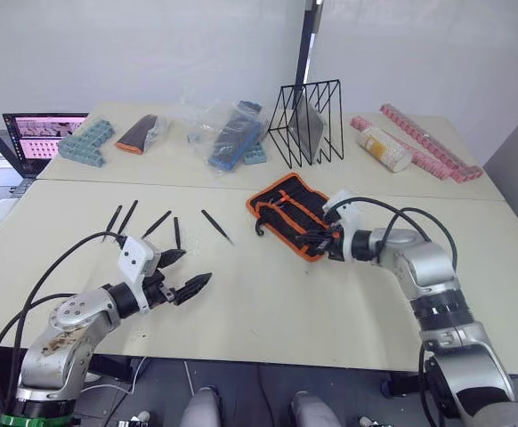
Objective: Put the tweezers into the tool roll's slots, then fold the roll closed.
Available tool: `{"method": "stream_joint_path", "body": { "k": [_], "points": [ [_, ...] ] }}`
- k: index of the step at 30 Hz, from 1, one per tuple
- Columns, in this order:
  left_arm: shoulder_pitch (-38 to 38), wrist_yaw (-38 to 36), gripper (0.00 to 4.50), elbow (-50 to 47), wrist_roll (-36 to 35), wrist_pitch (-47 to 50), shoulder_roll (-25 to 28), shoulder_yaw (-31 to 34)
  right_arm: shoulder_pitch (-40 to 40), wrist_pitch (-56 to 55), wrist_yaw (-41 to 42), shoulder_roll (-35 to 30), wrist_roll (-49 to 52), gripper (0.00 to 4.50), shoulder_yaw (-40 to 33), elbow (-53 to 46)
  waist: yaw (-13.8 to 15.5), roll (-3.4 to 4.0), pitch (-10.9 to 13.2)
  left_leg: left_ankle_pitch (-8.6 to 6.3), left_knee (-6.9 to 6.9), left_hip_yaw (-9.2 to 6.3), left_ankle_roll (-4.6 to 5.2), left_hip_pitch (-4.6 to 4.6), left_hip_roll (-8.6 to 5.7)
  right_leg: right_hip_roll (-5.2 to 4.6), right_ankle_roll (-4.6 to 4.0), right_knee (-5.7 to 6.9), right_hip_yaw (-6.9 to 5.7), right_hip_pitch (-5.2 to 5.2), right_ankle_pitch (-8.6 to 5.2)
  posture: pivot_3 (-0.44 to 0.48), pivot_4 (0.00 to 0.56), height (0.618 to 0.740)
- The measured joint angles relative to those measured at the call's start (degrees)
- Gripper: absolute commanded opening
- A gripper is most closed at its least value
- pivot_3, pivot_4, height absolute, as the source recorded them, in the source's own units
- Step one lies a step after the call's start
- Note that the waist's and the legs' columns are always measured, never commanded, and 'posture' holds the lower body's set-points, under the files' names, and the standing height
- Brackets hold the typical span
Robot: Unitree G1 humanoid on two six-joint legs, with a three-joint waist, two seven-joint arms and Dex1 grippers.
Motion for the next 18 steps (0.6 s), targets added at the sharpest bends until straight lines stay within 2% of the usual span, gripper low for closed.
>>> {"method": "stream_joint_path", "body": {
  "k": [5, 10, 15, 18],
  "points": [
    [-8.3, -5.5, 4.5, 5.2, 0.2, 0.1, 0.7, -5.3, 6.3, 4.6, -0.8, -1.3, 1.6, 0.02, 0.5, -11.1, 0.4, -0.01, 0.0, 0.0, 0.07, -0.08, 0.0, -0.12, -0.02, 0.01, 0.0, -0.07, -0.04, 0.0, 0.0, 0.0, 0.15, 0.734],
    [-20.5, -14.6, 4.5, 18.2, 9.0, -8.4, 5.3, -13.1, 9.1, 6.5, -2.5, -2.1, 1.7, 0.02, 1.3, -16.5, 0.2, -0.02, 0.0, 0.01, 0.07, -0.12, 0.01, -0.14, -0.04, 0.04, 0.01, -0.12, -0.08, -0.01, 0.0, 0.0, 0.15, 0.734],
    [-33.3, -22.6, 4.5, 30.8, 13.9, -16.9, 2.5, -18.4, 11.2, 8.1, -3.3, -2.5, 2.7, 0.02, 2.1, -20.4, 0.7, -0.01, 0.0, -0.02, 0.2, -0.16, 0.06, -0.31, -0.06, 0.03, 0.01, -0.19, -0.11, -0.01, 0.0, 0.0, 0.15, 0.734],
    [-37.9, -25.1, 4.5, 36.3, 18.2, -21.9, 0.3, -22.0, 11.3, 8.8, -3.9, -2.9, 2.7, 0.02, 2.2, -21.9, 1.0, -0.01, 0.0, -0.06, 0.35, -0.18, 0.12, -0.34, -0.06, 0.04, 0.01, -0.16, -0.11, -0.01, 0.0, 0.0, 0.15, 0.734]
  ]
}}
